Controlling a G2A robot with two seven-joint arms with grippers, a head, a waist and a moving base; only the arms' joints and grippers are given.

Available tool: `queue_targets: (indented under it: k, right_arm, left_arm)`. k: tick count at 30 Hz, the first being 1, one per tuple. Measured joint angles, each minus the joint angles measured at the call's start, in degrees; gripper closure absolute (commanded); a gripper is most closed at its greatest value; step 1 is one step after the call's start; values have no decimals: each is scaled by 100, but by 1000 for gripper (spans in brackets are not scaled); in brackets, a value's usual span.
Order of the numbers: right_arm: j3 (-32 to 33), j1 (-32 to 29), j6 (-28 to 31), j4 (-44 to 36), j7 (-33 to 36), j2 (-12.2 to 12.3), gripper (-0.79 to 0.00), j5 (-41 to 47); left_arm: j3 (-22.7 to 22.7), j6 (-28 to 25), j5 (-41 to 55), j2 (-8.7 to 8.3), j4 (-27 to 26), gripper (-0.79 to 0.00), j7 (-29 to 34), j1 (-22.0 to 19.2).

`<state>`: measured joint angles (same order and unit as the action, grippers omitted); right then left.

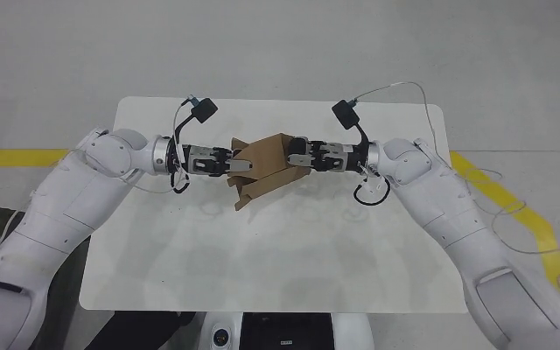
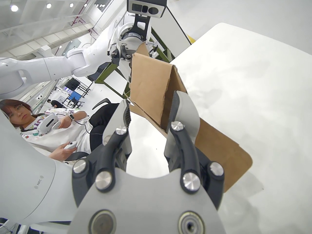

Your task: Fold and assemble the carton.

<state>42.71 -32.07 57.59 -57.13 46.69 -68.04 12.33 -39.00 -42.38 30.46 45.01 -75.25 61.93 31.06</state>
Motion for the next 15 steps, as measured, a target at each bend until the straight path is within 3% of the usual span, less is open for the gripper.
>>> queue_targets:
  k: [15]
  right_arm:
    - [-449, 217, 40, 298, -40, -91, -283, 229]
  left_arm:
    - [463, -216, 85, -171, -81, 0, -216, -189]
